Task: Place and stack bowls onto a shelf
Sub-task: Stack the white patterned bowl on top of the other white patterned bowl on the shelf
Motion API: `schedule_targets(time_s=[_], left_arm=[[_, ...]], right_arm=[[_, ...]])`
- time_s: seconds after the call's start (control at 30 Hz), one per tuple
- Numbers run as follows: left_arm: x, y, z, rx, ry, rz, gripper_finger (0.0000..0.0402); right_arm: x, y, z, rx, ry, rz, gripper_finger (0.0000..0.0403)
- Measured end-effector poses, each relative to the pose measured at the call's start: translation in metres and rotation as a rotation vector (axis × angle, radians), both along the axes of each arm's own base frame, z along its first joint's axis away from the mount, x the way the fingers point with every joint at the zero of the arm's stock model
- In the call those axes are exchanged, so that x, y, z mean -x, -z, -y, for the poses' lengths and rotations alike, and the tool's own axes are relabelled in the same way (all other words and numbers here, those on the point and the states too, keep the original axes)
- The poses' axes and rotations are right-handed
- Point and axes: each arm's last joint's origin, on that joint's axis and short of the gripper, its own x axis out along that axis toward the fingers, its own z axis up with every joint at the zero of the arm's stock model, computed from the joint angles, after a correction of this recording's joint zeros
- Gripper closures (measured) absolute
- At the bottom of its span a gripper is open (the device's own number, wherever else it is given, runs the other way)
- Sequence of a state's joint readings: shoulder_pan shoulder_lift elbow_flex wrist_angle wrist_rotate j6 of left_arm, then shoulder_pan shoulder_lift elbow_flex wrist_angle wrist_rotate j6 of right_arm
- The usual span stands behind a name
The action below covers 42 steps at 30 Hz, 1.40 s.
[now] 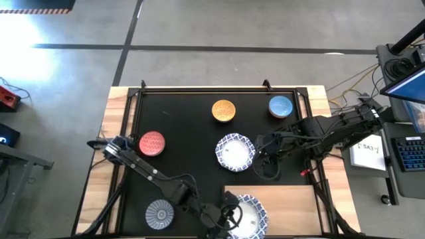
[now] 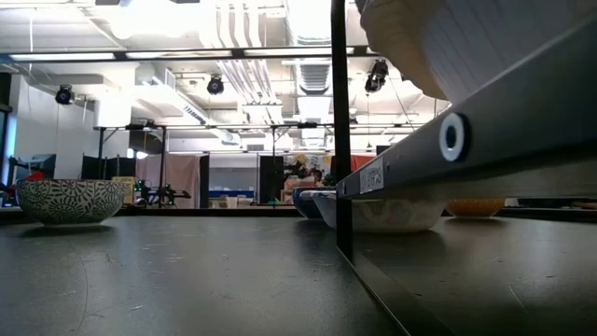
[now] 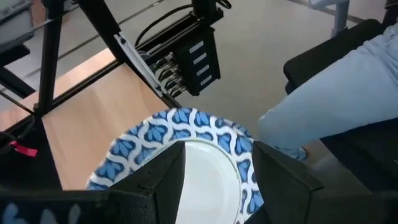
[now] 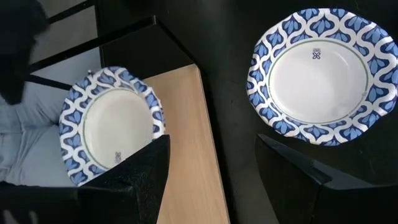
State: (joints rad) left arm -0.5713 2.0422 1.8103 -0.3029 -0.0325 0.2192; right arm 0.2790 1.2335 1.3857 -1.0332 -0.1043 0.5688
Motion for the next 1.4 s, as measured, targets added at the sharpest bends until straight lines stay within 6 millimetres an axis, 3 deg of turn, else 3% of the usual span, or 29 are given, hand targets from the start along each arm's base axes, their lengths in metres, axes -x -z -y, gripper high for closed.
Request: schedule_targets(time_s=[0.17,0.47,0.7,0.97,1.17,1.4], left_arm=[[0.001,-0.013,-0.001,0.006,-0.019,-0.015,0.0232],[0.011,-0.015,-0.009,-0.069,-0.065,0.001,0.0232],[0.030,-0.036,-0.051,-0.061,-0.130,0.018,0.0232],[0.071,-0.060,-0.113,-0.078,-0.208,0.069,0.0232],[0.113,-0.043,-0.152,-0.081,-0.269,0.051,0.0232],[0.145,-0.017,-0.183,-0.036,-0.341,0.149,0.0232]], right_arm=[[0.000,0.000,0.000,0.000,0.000,0.000,0.0181],[0.000,0.000,0.000,0.000,0.000,0.000,0.0181],[0.000,0.000,0.000,0.000,0.000,0.001,0.0181],[0.000,0.000,0.000,0.000,0.001,0.000,0.0181],[0.001,0.000,-0.001,-0.027,-0.033,-0.007,0.0181],[0.006,-0.005,0.001,-0.065,-0.089,0.011,0.0181]])
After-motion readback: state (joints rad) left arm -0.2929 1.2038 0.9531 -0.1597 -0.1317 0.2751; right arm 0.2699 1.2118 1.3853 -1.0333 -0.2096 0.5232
